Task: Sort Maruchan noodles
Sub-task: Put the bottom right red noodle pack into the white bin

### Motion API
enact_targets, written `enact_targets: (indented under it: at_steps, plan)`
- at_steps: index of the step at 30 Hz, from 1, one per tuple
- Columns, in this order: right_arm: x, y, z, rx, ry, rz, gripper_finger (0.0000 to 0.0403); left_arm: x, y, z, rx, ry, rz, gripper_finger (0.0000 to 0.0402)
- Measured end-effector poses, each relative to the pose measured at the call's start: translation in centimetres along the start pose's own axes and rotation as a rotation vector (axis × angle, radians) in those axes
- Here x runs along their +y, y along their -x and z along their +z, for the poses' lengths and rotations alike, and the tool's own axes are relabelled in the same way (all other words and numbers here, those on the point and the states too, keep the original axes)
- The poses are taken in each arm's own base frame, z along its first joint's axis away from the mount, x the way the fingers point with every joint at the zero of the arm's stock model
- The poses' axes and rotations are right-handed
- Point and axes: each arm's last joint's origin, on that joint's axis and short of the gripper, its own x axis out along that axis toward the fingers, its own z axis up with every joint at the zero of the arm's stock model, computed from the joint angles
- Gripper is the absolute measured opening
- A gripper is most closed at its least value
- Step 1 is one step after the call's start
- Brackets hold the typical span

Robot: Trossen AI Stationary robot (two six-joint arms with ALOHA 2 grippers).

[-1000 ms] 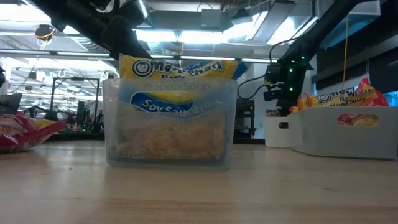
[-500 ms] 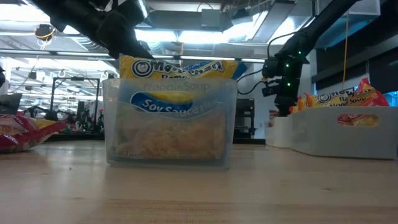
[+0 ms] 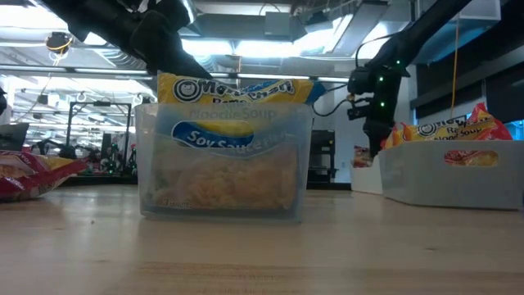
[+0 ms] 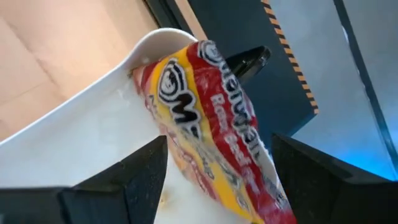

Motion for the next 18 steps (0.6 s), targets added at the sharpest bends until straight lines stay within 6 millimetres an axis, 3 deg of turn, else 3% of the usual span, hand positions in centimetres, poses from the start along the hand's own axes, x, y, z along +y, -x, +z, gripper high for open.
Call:
enact_targets:
  at_steps: [4, 9, 18]
  plan:
    - [0.2, 1.5, -0.5, -0.006, -0.008, 0.030, 0.0271, 0.0, 0.0, 0.0, -0.005, -0.016, 0.001, 0.0137]
    - [2.2, 3.8, -0.3, -0.074, -0.065, 0.176, 0.0271, 0.0, 0.0, 0.1, -0.010, -0.042, 0.002, 0.0137]
    - [9.0, 7.9, 1.0, -0.122, -0.007, 0.294, 0.0271, 0.0, 0.0, 0.2, -0.017, -0.047, -0.003, 0.0137]
